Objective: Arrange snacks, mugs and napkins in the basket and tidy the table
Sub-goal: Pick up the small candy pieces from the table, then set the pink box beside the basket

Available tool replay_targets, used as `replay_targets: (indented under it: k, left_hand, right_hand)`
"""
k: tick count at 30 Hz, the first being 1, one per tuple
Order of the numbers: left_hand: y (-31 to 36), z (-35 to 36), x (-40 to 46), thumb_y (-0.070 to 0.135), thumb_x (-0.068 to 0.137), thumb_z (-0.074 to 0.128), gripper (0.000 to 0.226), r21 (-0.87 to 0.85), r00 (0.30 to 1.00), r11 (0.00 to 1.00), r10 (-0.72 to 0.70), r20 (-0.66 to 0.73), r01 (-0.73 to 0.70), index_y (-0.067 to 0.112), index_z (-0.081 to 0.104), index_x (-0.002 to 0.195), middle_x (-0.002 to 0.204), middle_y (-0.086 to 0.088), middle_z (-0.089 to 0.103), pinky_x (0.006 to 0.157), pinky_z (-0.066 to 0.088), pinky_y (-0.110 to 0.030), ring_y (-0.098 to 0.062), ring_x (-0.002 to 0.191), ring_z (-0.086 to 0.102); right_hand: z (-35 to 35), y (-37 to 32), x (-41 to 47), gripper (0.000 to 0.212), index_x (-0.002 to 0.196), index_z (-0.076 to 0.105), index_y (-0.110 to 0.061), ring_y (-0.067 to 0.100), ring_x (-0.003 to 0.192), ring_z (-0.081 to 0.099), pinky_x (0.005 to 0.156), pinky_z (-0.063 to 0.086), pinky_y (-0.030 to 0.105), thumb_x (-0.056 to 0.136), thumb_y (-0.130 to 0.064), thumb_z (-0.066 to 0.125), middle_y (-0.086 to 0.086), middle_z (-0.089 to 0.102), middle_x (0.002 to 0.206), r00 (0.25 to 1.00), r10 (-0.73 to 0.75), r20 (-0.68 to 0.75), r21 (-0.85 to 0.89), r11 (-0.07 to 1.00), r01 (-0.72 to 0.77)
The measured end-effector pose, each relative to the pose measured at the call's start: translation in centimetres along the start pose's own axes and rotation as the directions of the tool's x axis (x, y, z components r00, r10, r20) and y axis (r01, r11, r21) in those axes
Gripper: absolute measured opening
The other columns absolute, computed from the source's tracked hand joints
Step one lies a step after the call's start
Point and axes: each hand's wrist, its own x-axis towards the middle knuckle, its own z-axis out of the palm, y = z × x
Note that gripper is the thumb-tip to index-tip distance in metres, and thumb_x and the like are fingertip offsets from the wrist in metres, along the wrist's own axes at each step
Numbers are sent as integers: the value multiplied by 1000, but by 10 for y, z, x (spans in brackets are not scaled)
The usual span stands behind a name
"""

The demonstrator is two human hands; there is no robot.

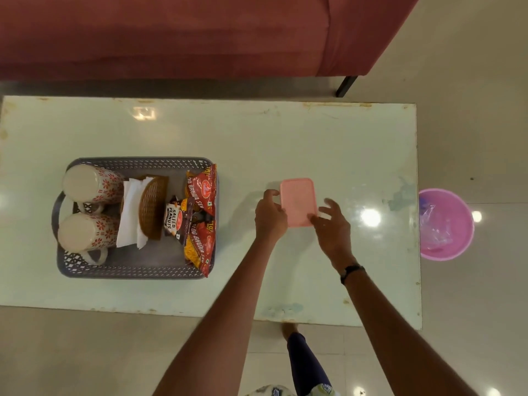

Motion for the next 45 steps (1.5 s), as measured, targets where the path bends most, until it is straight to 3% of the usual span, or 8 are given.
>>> replay_targets:
  k: [7,12,19,27,35,40,42,45]
  left_hand:
    - [-14,2,11,1,83,54,18,-23,999,1000,17,32,-16,7,54,100,104,-19,63,80,55,-50,-38,97,62]
    - [-12,-8,9,2,82,58,24,-37,996,999,19,86,-16,6,56,105,109,-19,64,84,55,-45,-35,99,63]
    - [-45,-65,-52,9,91,49,21,28,898,906,421,-128,-421,11,55,111,109,-5,62,75,51,-26,-15,96,59]
    - [-146,-173,-64,22,96,47,23,84,899,935,355,-259,-345,8,57,111,108,-9,65,76,43,-11,-17,99,61]
    - [-188,-237,-50,13,95,48,16,87,880,905,426,-211,-417,10,58,107,101,-3,65,77,48,-19,-13,92,59]
    - [-202,-268,-42,14,92,51,18,126,817,878,477,-324,-462,8,57,108,103,-5,62,89,51,-31,-20,98,58]
    - [-211,-283,-39,8,87,53,24,193,749,910,412,-519,-367,3,57,110,110,-15,61,94,39,-20,-31,105,55]
    - [-229,-308,-29,4,81,54,45,72,725,996,94,-682,-62,2,48,125,128,-22,52,95,35,-40,-41,117,45]
  right_hand:
    - [-4,16,4,17,87,65,-4,17,78,68,73,59,19,78,-14,75,8,67,87,984,179,4,335,927,-170]
    - [-6,15,6,21,99,64,-6,18,79,67,73,58,18,81,-14,72,9,63,86,989,135,66,309,939,-149]
    - [33,8,-28,28,110,64,-9,21,83,66,81,58,26,83,-11,70,12,60,90,991,95,93,345,931,-122]
    - [98,-6,-56,22,104,67,-9,25,84,63,86,55,37,83,-7,69,11,60,84,992,123,7,372,921,-116]
    - [129,2,-61,27,107,66,-6,25,83,62,91,54,44,81,-8,71,2,61,71,977,162,-142,266,956,-120]
    - [132,-10,-75,27,110,64,-10,28,102,62,86,45,26,86,-22,66,13,62,111,944,40,-329,-74,995,-68]
    - [139,-17,-93,23,108,64,-6,27,98,61,79,42,24,91,-20,58,16,61,113,903,-149,-402,-213,975,66]
    - [159,-24,-119,23,106,66,-3,27,89,65,73,49,25,94,-17,52,15,68,105,922,-318,-220,-325,915,238]
